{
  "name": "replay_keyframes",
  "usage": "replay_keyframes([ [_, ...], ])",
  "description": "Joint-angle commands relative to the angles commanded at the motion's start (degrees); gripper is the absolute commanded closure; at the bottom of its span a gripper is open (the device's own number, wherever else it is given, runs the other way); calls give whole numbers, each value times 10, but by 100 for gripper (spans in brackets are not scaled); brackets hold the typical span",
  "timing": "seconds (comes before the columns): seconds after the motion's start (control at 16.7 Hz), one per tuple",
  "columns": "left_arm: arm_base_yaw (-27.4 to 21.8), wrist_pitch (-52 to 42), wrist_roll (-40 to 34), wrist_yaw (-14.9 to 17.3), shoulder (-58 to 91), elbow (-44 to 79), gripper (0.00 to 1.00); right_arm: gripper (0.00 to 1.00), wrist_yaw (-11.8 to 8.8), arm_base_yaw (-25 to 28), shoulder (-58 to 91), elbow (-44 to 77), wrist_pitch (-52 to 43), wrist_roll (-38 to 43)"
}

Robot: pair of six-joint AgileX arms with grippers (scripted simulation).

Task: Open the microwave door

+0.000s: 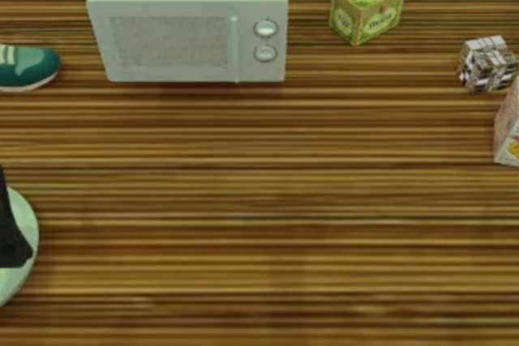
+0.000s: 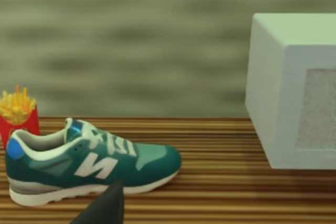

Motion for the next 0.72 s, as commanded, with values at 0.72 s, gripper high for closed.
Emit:
replay_keyframes([
  [0.72,-89,-181,-73,-46,318,305,0,0,0,0,0,0,0,0],
])
